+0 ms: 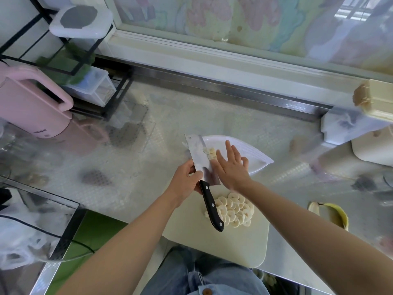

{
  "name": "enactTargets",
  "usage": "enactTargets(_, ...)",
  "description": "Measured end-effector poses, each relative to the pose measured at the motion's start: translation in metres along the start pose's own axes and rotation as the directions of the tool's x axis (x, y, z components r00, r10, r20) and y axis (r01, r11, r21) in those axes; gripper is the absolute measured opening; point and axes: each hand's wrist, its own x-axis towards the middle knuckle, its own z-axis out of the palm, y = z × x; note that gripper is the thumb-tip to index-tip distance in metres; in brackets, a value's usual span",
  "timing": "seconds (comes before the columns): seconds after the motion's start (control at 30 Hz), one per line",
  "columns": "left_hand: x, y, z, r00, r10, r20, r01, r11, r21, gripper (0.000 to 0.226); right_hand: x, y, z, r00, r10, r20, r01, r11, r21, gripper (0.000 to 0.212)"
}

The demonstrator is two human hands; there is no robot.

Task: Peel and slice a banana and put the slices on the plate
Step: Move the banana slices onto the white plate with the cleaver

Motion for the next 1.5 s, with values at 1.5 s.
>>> enactTargets(1.5,0.0,0.003,0.01,0.992,0.111,-0.062,-0.092,0.965,0.247,0.02,-0.018,-0.009,-0.034,1.0,0.005,0.031,-0.019,0.878,0.479,0.053)
